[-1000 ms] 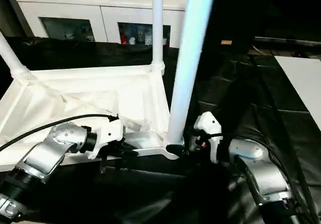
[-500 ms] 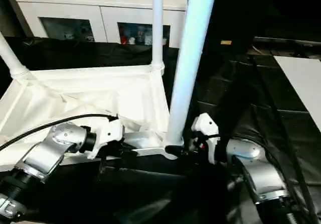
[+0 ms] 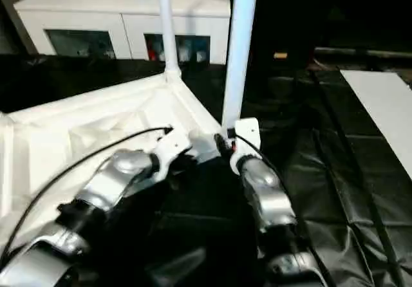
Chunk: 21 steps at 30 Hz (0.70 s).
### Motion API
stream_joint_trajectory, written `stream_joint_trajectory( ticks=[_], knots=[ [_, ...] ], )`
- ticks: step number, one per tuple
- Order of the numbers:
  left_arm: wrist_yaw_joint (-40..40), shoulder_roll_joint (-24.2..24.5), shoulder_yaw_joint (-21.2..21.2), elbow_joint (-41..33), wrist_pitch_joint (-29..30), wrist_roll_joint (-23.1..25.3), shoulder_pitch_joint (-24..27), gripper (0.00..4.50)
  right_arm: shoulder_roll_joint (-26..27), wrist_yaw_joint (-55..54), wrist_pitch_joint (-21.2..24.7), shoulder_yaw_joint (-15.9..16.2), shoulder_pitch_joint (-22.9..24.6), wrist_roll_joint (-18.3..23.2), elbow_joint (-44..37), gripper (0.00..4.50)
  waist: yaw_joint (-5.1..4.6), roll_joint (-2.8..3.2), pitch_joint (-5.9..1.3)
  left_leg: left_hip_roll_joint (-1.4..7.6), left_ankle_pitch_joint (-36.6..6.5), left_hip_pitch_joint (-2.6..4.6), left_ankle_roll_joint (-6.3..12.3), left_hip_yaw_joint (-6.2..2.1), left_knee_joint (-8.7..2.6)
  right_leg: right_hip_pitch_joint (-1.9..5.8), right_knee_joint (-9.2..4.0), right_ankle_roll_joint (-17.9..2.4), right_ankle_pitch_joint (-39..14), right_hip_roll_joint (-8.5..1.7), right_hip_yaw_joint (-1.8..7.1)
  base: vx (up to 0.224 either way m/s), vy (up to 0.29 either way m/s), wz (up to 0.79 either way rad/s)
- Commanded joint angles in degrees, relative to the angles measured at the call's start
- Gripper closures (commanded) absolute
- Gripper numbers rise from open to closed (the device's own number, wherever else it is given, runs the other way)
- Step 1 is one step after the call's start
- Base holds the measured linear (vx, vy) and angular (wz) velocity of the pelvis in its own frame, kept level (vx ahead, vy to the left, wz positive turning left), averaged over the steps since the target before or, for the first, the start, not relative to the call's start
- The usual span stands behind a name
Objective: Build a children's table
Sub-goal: Rotate leg to tighten
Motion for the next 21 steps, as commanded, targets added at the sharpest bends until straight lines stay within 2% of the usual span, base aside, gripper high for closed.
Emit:
stream_joint_trajectory(
  ticks=[1, 3, 4, 7, 9, 10, 11, 12, 13, 15, 16, 17, 18, 19, 20, 21],
  knots=[
    [1.1, -0.6, 0.0, 0.5, -2.1, -0.1, -0.5, 4.50, 1.1, 3.3, -0.4, 2.0, 1.1, 0.8, 0.0, 1.17, 0.01, -0.94, -2.84, 3.75, -15.2, 0.27, 1.28, -1.89, -5.48, 1.90, -4.86, -9.3, -24.5, -3.67, 2.44, 0.000, 0.000, 0.00],
    [0.3, 0.1, -0.3, 0.0, -2.1, 0.3, -0.3, 4.50, -0.1, 3.7, -1.1, 3.0, 1.6, -0.6, -1.7, 0.95, 0.12, -0.96, -2.89, 3.78, -14.2, 0.11, 1.62, -1.83, -5.50, 2.06, -4.61, -9.8, -22.6, -3.64, 2.45, 0.000, 0.000, 0.00],
    [-1.6, 1.9, -1.3, -1.1, -2.8, 0.9, 0.3, 4.50, -2.1, 3.4, -1.5, 2.9, 2.7, -1.7, -4.6, 0.81, 0.25, -0.88, -2.88, 3.82, -13.7, 0.10, 1.80, -1.86, -5.54, 2.08, -4.51, -10.1, -21.9, -3.65, 2.46, 0.000, 0.000, 0.00],
    [-3.7, 3.8, -2.0, -2.2, -3.1, 0.9, 1.0, 4.50, -3.9, 4.7, -0.5, 1.6, 3.5, -0.8, -7.1, 0.62, 0.32, -0.87, -2.94, 3.88, -12.8, -0.13, 2.22, -1.78, -5.56, 2.35, -4.27, -10.4, -20.2, -3.67, 2.50, 0.000, 0.000, 0.00],
    [-5.7, 5.7, -2.3, -3.4, -4.1, 1.1, 1.9, 4.50, -6.6, 9.7, 1.4, 1.1, 4.5, 1.4, -9.7, 0.38, 0.46, -0.92, -2.96, 3.93, -12.9, 0.18, 2.78, -1.67, -5.46, 2.27, -4.31, -10.8, -19.6, -3.60, 2.52, 0.000, 0.000, 0.00],
    [-9.4, 8.2, -3.0, -5.3, -6.4, 0.8, 3.2, 4.50, -11.8, 17.5, 2.2, 2.6, 6.5, 1.9, -12.9, 0.32, 0.53, -0.87, -2.95, 4.10, -12.2, 0.09, 3.07, -1.71, -5.52, 2.37, -4.11, -11.2, -18.5, -3.61, 2.55, 0.000, 0.000, 0.00],
    [-9.4, 8.2, -3.0, -5.3, -6.4, 0.8, 3.2, 4.50, -11.8, 17.5, 2.2, 2.6, 6.5, 1.9, -12.9, 0.27, 0.64, -0.89, -2.98, 4.08, -12.0, -0.03, 3.49, -1.73, -5.46, 2.58, -4.01, -11.2, -17.8, -3.54, 2.48, 0.000, 0.000, 0.00],
    [-12.5, 10.2, -3.7, -7.0, -8.1, 0.4, 4.3, 4.50, -16.0, 24.0, 1.7, 4.0, 8.5, 2.3, -15.7, 0.27, 0.83, -0.59, -2.92, 4.28, -11.5, 0.10, 3.94, -1.66, -5.42, 2.40, -3.90, -11.6, -16.3, -3.62, 2.61, 0.000, 0.000, 0.00],
    [-12.9, 10.4, -3.8, -7.2, -8.2, 0.4, 4.5, 4.50, -16.5, 24.8, 1.6, 4.1, 8.8, 2.4, -16.0, 0.27, 0.88, -0.60, -3.00, 4.36, -11.4, 0.25, 4.12, -1.61, -5.33, 2.39, -3.80, -12.1, -15.3, -3.62, 2.63, 0.000, 0.000, 0.00],
    [-18.2, 13.8, -5.6, -9.9, -10.7, -0.3, 6.0, 4.50, -22.0, 33.6, 0.5, 5.2, 12.0, 5.2, -20.4, 0.27, 0.98, -0.43, -3.19, 4.44, -9.1, 0.02, 4.83, -1.62, -5.18, 2.70, -3.19, -13.4, -11.0, -3.66, 2.68, 0.000, 0.000, 0.00],
    [-21.9, 15.5, -6.0, -12.0, -11.4, -1.9, 7.1, 4.50, -24.6, 38.8, 0.9, 5.0, 13.9, 8.1, -23.2, 0.27, 1.10, -0.40, -3.22, 4.43, -8.3, -0.12, 5.71, -1.63, -5.11, 3.00, -2.96, -14.4, -8.7, -3.71, 2.62, 0.000, 0.000, 0.00],
    [-21.9, 15.5, -6.0, -12.0, -11.4, -1.9, 7.1, 4.50, -24.6, 38.8, 0.9, 5.0, 13.9, 8.1, -23.2, 0.27, 1.36, -0.44, -3.33, 4.56, -7.9, 0.03, 6.20, -1.62, -4.97, 3.08, -2.75, -14.7, -7.4, -3.82, 2.67, 0.066, 0.006, 0.00],
    [-25.9, 17.0, -5.9, -14.7, -10.7, -4.3, 8.3, 4.50, -27.0, 44.6, 2.0, 4.3, 15.8, 12.0, -26.2, 0.27, 1.30, -0.39, -3.35, 4.58, -6.6, 0.12, 7.05, -1.49, -4.92, 2.98, -2.42, -15.9, -4.7, -3.75, 2.69, 0.000, 0.000, 0.00],
    [-25.9, 17.0, -5.9, -14.7, -10.7, -4.3, 8.3, 4.50, -27.0, 44.6, 2.0, 4.3, 15.8, 12.0, -26.2, 0.27, 1.43, -0.42, -3.37, 4.58, -6.0, -0.01, 7.43, -1.56, -4.86, 3.14, -2.22, -16.4, -3.6, -3.77, 2.65, 0.000, 0.000, 0.00],
    [-26.9, 17.2, -5.7, -15.6, -10.2, -5.2, 8.5, 4.50, -27.5, 45.6, 2.4, 4.1, 15.9, 12.5, -26.4, 0.27, 1.40, -0.45, -3.25, 4.60, -5.7, 0.04, 8.01, -1.44, -4.84, 2.92, -2.23, -17.0, -3.2, -3.73, 2.61, 0.000, 0.000, 0.00],
    [-28.2, 17.5, -5.4, -16.7, -9.5, -6.2, 8.8, 4.50, -28.1, 47.0, 2.7, 4.1, 15.8, 12.9, -26.1, 0.27, 1.52, -0.36, -3.16, 4.54, -6.8, 0.28, 7.69, -1.31, -4.93, 2.85, -2.54, -17.2, -5.3, -3.75, 2.56, 0.000, 0.000, 0.00]
  ],
)
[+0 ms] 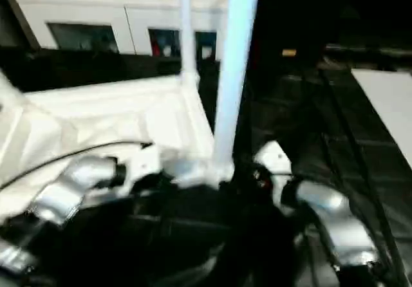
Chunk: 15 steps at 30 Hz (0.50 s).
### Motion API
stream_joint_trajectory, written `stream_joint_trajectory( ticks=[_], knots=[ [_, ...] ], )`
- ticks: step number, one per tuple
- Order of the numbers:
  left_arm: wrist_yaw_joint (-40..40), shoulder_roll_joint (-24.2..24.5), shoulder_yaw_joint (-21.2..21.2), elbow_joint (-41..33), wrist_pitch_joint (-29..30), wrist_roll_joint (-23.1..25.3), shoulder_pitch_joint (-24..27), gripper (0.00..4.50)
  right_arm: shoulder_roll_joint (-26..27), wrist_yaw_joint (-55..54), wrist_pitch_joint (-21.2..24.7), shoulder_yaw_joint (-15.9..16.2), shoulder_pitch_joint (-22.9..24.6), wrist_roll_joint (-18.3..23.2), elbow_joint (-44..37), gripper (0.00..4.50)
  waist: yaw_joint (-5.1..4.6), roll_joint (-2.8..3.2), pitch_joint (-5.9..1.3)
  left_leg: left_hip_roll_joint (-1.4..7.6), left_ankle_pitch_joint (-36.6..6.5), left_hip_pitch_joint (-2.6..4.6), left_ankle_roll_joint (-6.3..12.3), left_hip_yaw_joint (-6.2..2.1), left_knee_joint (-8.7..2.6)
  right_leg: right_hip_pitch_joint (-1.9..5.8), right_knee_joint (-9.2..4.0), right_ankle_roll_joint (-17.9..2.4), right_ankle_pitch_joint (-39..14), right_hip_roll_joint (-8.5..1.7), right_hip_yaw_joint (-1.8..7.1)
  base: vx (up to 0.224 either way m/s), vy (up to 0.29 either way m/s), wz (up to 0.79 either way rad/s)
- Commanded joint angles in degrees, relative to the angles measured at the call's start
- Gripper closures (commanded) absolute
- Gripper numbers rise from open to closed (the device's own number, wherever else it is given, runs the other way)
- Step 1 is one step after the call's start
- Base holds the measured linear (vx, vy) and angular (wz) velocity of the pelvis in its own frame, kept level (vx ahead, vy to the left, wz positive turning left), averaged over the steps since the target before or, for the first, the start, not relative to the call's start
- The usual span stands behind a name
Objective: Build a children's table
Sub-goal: Rotate leg to tighten
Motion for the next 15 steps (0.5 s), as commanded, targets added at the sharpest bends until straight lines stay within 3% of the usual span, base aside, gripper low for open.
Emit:
stream_joint_trajectory(
  ticks=[1, 4, 7, 10, 15],
  knots=[
    [-3.7, -0.1, -1.9, -3.1, 0.1, -1.0, 0.7, 4.50, -1.1, 3.2, 0.9, -0.4, -0.7, 1.7, -1.0, 0.27, 0.07, -0.37, -3.04, 4.49, -8.4, 0.52, 6.47, -1.45, -4.82, 2.93, -2.91, -16.9, -7.9, -3.83, 2.75, 0.000, 0.000, 0.00],
    [-4.6, 0.2, -1.9, -3.4, 0.2, -1.5, 0.6, 4.50, -1.0, 5.2, -0.2, 0.8, -1.9, 1.4, 0.9, 0.27, 0.60, -0.45, -2.84, 4.58, -11.0, 1.11, 4.05, -1.28, -5.03, 2.44, -3.36, -15.9, -12.8, -3.72, 2.92, 0.000, 0.000, 0.00],
    [-4.7, 0.5, -1.7, -3.3, 0.2, -1.8, 0.3, 4.50, -0.9, 6.3, 0.2, 1.6, -2.8, 2.0, 1.3, 0.27, 0.68, -0.64, -2.87, 4.54, -11.1, 1.02, 3.12, -1.08, -5.08, 2.50, -3.33, -15.0, -13.6, -3.70, 2.96, 0.000, 0.000, 0.00],
    [-4.6, 0.6, -1.6, -3.3, 0.3, -1.8, 0.2, 4.50, -1.4, 7.3, -0.2, 2.9, -3.0, 0.7, 2.1, 0.43, 0.62, -0.78, -2.93, 4.47, -10.4, 0.79, 2.77, -1.06, -5.04, 2.65, -3.39, -13.8, -15.0, -3.86, 2.94, 0.000, 0.000, 0.00],
    [-5.0, 0.8, -1.1, -3.5, 0.8, -1.7, 0.2, 4.50, -2.5, 9.8, -0.3, 3.6, -2.7, -0.4, 2.5, 0.90, 0.72, -0.79, -3.15, 4.46, -7.7, 0.65, 3.70, -1.00, -4.77, 2.78, -2.90, -14.5, -11.2, -3.75, 2.86, 0.000, 0.000, 0.00]
  ],
)
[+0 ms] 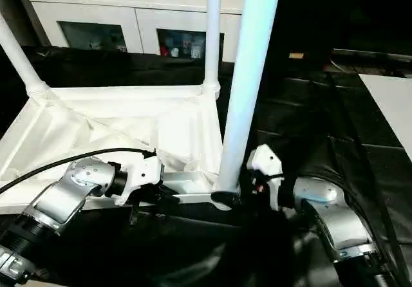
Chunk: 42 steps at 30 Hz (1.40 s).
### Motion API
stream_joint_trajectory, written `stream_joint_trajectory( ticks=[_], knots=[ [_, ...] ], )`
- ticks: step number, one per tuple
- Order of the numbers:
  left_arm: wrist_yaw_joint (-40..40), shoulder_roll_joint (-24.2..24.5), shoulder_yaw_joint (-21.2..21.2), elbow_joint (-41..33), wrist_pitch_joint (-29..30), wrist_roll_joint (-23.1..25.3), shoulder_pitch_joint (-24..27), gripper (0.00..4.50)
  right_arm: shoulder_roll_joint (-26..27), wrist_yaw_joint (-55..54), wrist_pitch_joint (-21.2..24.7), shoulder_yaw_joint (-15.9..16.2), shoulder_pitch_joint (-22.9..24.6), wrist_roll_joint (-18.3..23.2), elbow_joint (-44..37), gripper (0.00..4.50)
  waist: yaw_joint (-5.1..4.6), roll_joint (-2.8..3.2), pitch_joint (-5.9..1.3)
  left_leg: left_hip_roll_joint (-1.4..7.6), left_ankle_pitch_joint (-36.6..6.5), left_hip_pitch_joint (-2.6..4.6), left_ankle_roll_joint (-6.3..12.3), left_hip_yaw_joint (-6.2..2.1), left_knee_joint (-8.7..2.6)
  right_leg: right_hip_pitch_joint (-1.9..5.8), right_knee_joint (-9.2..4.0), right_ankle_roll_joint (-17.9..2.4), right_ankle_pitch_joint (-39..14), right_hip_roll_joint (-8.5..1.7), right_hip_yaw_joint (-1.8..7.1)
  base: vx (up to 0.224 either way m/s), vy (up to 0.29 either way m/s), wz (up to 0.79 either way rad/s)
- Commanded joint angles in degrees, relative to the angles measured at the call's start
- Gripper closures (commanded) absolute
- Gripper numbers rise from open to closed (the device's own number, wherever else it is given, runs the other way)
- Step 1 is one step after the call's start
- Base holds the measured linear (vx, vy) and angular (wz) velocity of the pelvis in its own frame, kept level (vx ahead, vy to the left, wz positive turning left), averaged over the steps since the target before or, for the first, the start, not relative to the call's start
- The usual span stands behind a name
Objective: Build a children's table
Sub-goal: Rotate leg to tighten
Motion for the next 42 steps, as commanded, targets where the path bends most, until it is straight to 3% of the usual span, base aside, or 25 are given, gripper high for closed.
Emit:
stream_joint_trajectory(
  ticks=[1, 9, 10, 15, 19, 20, 22, 24, 25, 26, 27, 28, 30, 33, 34, 36, 39, 42],
  knots=[
    [-0.6, 0.4, 0.2, -1.4, 0.0, 0.0, -0.9, 4.50, -1.2, 1.8, -0.1, 0.6, 0.3, -0.3, -0.1, 1.00, 0.05, -0.71, -3.21, 4.06, -7.2, 0.56, 4.34, -1.75, -4.73, 2.71, -2.94, -14.7, -10.6, -3.69, 2.70, 0.000, 0.000, 0.00],
    [-0.3, 0.5, 0.3, -1.0, -0.1, 0.0, -1.1, 4.50, -0.5, 0.9, 0.1, -0.1, 0.0, 0.2, 1.2, 1.66, 0.01, -0.78, -3.12, 4.02, -8.4, 0.59, 4.19, -1.71, -4.71, 2.64, -3.29, -14.4, -13.5, -3.71, 2.70, 0.000, 0.000, 0.00],
    [-0.3, 0.5, 0.3, -0.8, -0.4, 0.1, -1.3, 4.50, -0.4, 1.0, 0.0, -0.1, -0.2, 0.0, 1.4, 1.71, 0.04, -0.56, -3.11, 4.05, -8.5, 0.61, 4.00, -1.75, -4.75, 2.63, -3.28, -14.3, -13.5, -3.68, 2.69, 0.000, 0.000, 0.00],
    [0.0, 0.4, 0.4, -0.3, -0.4, 0.1, -1.5, 4.50, 0.0, 1.1, 0.4, -0.2, 0.0, -0.1, 1.6, 1.82, -0.02, -0.68, -3.16, 4.01, -8.4, 0.55, 3.91, -1.74, -4.69, 2.67, -3.19, -14.4, -12.8, -3.66, 2.70, 0.000, 0.000, 0.00],
    [2.2, -0.7, 0.6, 0.6, 0.5, 0.7, -1.5, 4.50, 2.1, -4.3, 0.4, -0.4, -0.7, -2.7, 4.6, 1.83, -0.15, -0.63, -2.93, 3.94, -10.2, 0.58, 3.17, -1.74, -4.82, 2.41, -3.53, -13.9, -16.0, -3.60, 2.68, 0.000, 0.000, 0.00],
    [6.7, -2.4, 0.6, 2.6, 2.0, 2.7, -2.0, 4.50, 5.1, -12.0, 1.3, -0.5, -2.0, -5.9, 8.0, 1.83, -0.29, -0.53, -2.83, 3.94, -10.8, 0.59, 2.62, -1.76, -4.91, 2.32, -3.63, -13.6, -17.1, -3.57, 2.69, 0.000, 0.000, 0.00],
    [10.0, -4.0, 1.0, 4.0, 3.0, 3.5, -2.5, 4.50, 7.5, -17.2, 2.0, -0.9, -2.8, -7.4, 10.0, 1.83, -1.03, -0.70, -2.53, 3.54, -14.7, 0.52, 0.15, -2.09, -5.12, 2.20, -4.32, -11.0, -25.4, -3.51, 2.34, -0.029, -0.002, -0.04],
    [16.2, -7.3, 1.9, 6.3, 5.0, 4.6, -3.7, 4.50, 12.2, -27.2, 3.1, -2.4, -4.4, -9.2, 12.8, 1.84, -1.35, -1.03, -2.51, 3.49, -16.6, 0.87, -0.84, -2.19, -5.03, 1.80, -4.99, -9.2, -29.6, -3.70, 2.44, 0.000, 0.000, 0.00],
    [21.5, -10.4, 2.7, 8.3, 6.8, 5.4, -4.9, 4.50, 16.8, -36.3, 4.9, -4.3, -5.9, -10.1, 15.0, 1.84, -1.84, -0.93, -2.28, 3.33, -17.7, 0.91, -1.40, -2.30, -5.09, 1.42, -5.23, -8.3, -31.9, -3.61, 2.39, 0.000, 0.000, 0.00],
    [22.1, -10.7, 2.7, 8.6, 7.0, 5.5, -5.1, 4.50, 17.3, -37.4, 5.2, -4.5, -6.1, -10.2, 15.2, 1.84, -2.04, -0.82, -2.42, 3.25, -18.4, 1.14, -1.82, -2.46, -5.07, 1.33, -5.31, -7.9, -33.0, -3.59, 2.19, 0.000, 0.000, 0.00],
    [27.7, -13.9, 3.7, 11.3, 8.4, 6.2, -6.7, 4.50, 20.8, -44.1, 5.1, -4.6, -7.5, -12.0, 17.1, 1.84, -2.47, -1.01, -2.46, 3.21, -19.3, 0.84, -2.25, -2.77, -5.21, 1.63, -5.41, -6.7, -34.2, -3.56, 1.91, 0.000, 0.000, 0.00],
    [30.0, -15.1, 3.9, 12.6, 8.5, 6.6, -7.5, 4.50, 22.5, -47.1, 4.8, -4.6, -8.3, -12.7, 17.9, 1.84, -2.63, -0.89, -2.44, 3.14, -20.4, 1.02, -2.38, -2.87, -5.26, 1.36, -5.83, -5.9, -35.1, -3.52, 1.75, 0.000, 0.000, 0.00],
    [33.6, -17.5, 4.3, 15.2, 8.5, 7.0, -9.1, 4.50, 26.4, -51.6, 3.7, -4.9, -10.3, -12.7, 19.9, 1.84, -2.86, -0.92, -2.48, 3.02, -21.1, 1.38, -1.89, -2.77, -5.20, 1.07, -6.26, -5.5, -35.3, -3.53, 1.71, 0.000, 0.000, 0.00],
    [33.8, -18.4, 3.7, 16.4, 7.5, 7.9, -9.8, 4.50, 28.5, -52.7, 1.6, -4.2, -11.9, -13.4, 21.3, 1.84, -2.83, -0.78, -2.77, 3.26, -19.7, 1.02, -0.84, -2.78, -5.46, 1.32, -6.18, -6.0, -31.3, -3.58, 1.82, 0.000, 0.000, 0.00],
    [33.0, -18.1, 3.3, 16.3, 6.9, 8.2, -9.9, 4.50, 28.8, -51.3, 0.4, -4.3, -11.9, -12.7, 20.4, 1.84, -2.85, -1.04, -2.80, 3.33, -19.3, 0.87, -0.64, -2.72, -5.51, 1.44, -6.00, -6.3, -29.8, -3.55, 1.87, 0.000, 0.000, 0.00],
    [32.5, -17.8, 3.2, 16.1, 6.5, 8.5, -9.9, 4.50, 29.3, -48.2, -1.1, -5.3, -11.5, -10.2, 18.7, 1.29, -2.71, -0.99, -2.84, 3.38, -18.5, 0.69, -0.03, -2.50, -5.53, 1.55, -5.63, -7.5, -26.8, -3.59, 2.13, 0.000, 0.000, 0.00],
    [31.1, -16.5, 2.9, 14.9, 6.3, 8.9, -9.2, 4.50, 26.6, -46.4, -2.6, -4.6, -10.3, -11.6, 15.1, 0.94, -2.43, -1.05, -2.84, 3.40, -16.9, 0.45, 0.91, -2.30, -5.48, 1.79, -5.35, -8.6, -24.7, -3.67, 2.33, 0.000, 0.000, 0.00],
    [27.6, -13.6, 1.9, 12.0, 5.2, 8.8, -7.5, 4.50, 22.0, -42.6, -1.0, -5.2, -9.1, -11.1, 11.9, 0.67, -2.25, -1.13, -2.94, 3.48, -14.9, 0.14, 1.53, -2.28, -5.49, 2.24, -5.03, -8.9, -23.1, -3.72, 2.37, 0.000, 0.000, 0.00]
  ],
)
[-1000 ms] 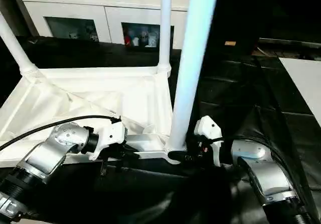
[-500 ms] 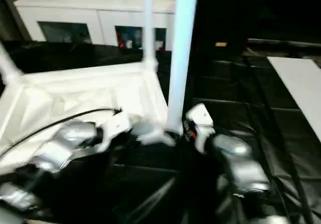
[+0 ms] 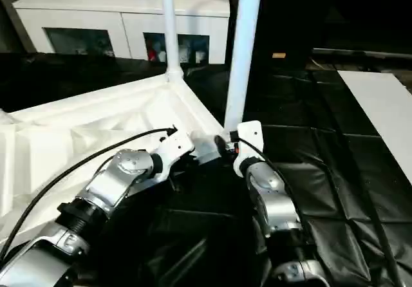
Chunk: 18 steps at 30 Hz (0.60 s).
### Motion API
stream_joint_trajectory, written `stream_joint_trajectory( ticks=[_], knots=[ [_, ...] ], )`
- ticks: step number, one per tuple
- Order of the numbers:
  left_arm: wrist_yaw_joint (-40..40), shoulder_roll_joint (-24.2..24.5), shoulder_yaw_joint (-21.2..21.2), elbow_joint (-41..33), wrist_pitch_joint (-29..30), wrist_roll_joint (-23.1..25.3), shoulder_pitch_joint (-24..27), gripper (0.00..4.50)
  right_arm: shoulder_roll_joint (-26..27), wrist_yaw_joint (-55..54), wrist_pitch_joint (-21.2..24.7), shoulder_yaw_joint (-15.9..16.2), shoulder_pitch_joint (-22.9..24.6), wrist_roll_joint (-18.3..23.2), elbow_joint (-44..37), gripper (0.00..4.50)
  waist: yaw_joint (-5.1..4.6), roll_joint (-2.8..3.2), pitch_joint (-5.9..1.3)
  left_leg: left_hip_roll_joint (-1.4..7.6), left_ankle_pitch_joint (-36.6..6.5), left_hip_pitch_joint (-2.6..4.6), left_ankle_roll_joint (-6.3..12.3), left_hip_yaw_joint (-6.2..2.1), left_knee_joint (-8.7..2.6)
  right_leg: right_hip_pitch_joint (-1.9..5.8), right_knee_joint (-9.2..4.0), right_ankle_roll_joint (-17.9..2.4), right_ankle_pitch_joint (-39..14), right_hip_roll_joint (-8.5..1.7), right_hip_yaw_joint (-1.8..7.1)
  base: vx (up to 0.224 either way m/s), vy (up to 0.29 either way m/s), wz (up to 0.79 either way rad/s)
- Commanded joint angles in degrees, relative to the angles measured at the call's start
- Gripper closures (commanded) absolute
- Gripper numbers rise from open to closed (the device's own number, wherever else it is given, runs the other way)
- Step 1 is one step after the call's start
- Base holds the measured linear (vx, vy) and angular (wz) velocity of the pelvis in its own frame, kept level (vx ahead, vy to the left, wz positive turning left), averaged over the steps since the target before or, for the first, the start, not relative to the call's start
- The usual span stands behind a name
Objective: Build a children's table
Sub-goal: Rotate leg to tighten
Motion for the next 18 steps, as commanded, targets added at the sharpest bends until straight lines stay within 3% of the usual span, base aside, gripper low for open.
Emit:
stream_joint_trajectory(
  ticks=[1, 4, 5, 6, 7, 8, 12, 16, 18],
  knots=[
    [-1.8, 2.2, -0.8, -2.1, -2.2, 0.7, 1.1, 4.50, -2.4, 3.8, 1.1, 0.3, 0.3, 0.7, -3.0, 0.67, 0.42, -0.69, -2.97, 3.67, -14.2, 0.13, 2.29, -2.12, -5.39, 2.29, -4.28, -9.8, -21.3, -3.62, 2.50, 0.000, 0.000, 0.00],
    [-8.0, 6.0, -2.0, -5.5, -4.7, 0.0, 3.3, 4.50, -9.2, 14.4, 2.6, 0.6, 3.1, 3.9, -7.5, 0.67, 0.76, -0.78, -3.04, 3.75, -12.9, 0.26, 3.23, -1.88, -5.18, 2.32, -4.06, -10.9, -19.0, -3.62, 2.67, 0.000, 0.000, 0.00],
    [-12.8, 8.5, -3.0, -7.7, -7.4, -1.1, 4.7, 4.50, -13.2, 20.7, 1.0, 1.4, 4.9, 4.8, -9.6, 0.67, 1.17, -0.37, -3.24, 3.73, -10.8, 0.35, 4.37, -1.78, -4.96, 2.42, -3.69, -11.9, -15.5, -3.63, 2.67, 0.000, 0.000, 0.00],
    [-14.2, 9.3, -3.2, -8.4, -7.4, -1.5, 5.1, 4.50, -14.4, 22.5, 0.2, 1.6, 5.5, 4.9, -10.2, 0.67, 1.33, -0.44, -3.38, 3.88, -10.1, 0.26, 4.65, -1.75, -4.87, 2.64, -3.41, -12.2, -13.9, -3.65, 2.67, 0.058, -0.016, 0.03],
    [-19.8, 12.3, -4.2, -11.5, -8.3, -3.1, 6.6, 4.50, -19.6, 30.3, -3.6, 2.3, 8.2, 5.7, -12.6, 0.67, 1.55, -0.52, -3.38, 4.04, -8.6, 0.31, 5.49, -1.62, -4.78, 2.62, -3.01, -13.2, -10.7, -3.70, 2.72, 0.069, -0.011, 0.02],
    [-19.8, 12.3, -4.2, -11.5, -8.3, -3.1, 6.6, 4.50, -19.6, 30.3, -3.6, 2.3, 8.2, 5.7, -12.6, 0.67, 1.70, -0.47, -3.46, 4.12, -6.9, 0.10, 6.26, -1.69, -4.65, 2.98, -2.47, -14.3, -7.9, -3.73, 2.65, 0.103, -0.011, 0.01],
    [-25.9, 15.0, -4.9, -16.1, -6.4, -6.2, 7.6, 4.50, -22.9, 39.6, -0.1, 1.3, 9.8, 12.2, -16.1, 0.67, 2.20, -0.22, -3.62, 4.16, -2.6, 0.58, 8.89, -1.40, -4.26, 2.92, -1.53, -17.8, -0.5, -3.46, 2.59, 0.033, 0.000, 0.00],
    [-27.5, 14.9, -4.7, -17.0, -6.4, -7.5, 7.6, 4.50, -24.0, 42.7, 0.4, 2.5, 9.5, 12.8, -16.2, 0.67, 2.97, -0.22, -3.39, 4.34, -4.5, 1.09, 7.90, -1.19, -4.43, 2.62, -1.90, -17.8, -3.9, -3.39, 2.58, 0.000, 0.000, 0.00],
    [-27.7, 15.0, -4.6, -16.8, -6.6, -7.4, 7.3, 4.50, -24.6, 44.8, 0.5, 3.4, 8.9, 13.3, -15.4, 0.67, 3.26, -0.32, -3.08, 4.32, -8.0, 1.05, 5.39, -1.21, -4.82, 2.65, -2.48, -16.4, -9.2, -3.47, 2.67, 0.000, 0.000, 0.00]
  ],
)
